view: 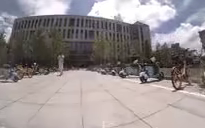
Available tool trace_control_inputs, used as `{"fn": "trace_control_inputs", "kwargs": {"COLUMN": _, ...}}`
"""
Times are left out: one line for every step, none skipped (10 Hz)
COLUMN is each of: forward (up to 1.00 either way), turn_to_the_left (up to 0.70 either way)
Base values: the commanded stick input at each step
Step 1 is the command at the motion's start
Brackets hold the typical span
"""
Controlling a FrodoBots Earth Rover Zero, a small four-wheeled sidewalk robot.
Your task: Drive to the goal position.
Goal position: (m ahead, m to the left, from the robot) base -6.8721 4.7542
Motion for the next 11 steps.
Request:
{"fn": "trace_control_inputs", "kwargs": {"forward": 0.7, "turn_to_the_left": 0.08}}
{"fn": "trace_control_inputs", "kwargs": {"forward": 0.7, "turn_to_the_left": 0.17}}
{"fn": "trace_control_inputs", "kwargs": {"forward": 0.19, "turn_to_the_left": 0.3}}
{"fn": "trace_control_inputs", "kwargs": {"forward": 0.0, "turn_to_the_left": 0.34}}
{"fn": "trace_control_inputs", "kwargs": {"forward": 0.0, "turn_to_the_left": 0.34}}
{"fn": "trace_control_inputs", "kwargs": {"forward": 0.0, "turn_to_the_left": 0.34}}
{"fn": "trace_control_inputs", "kwargs": {"forward": 0.0, "turn_to_the_left": 0.33}}
{"fn": "trace_control_inputs", "kwargs": {"forward": 0.0, "turn_to_the_left": 0.33}}
{"fn": "trace_control_inputs", "kwargs": {"forward": 0.0, "turn_to_the_left": 0.34}}
{"fn": "trace_control_inputs", "kwargs": {"forward": 0.0, "turn_to_the_left": 0.32}}
{"fn": "trace_control_inputs", "kwargs": {"forward": 0.0, "turn_to_the_left": 0.28}}
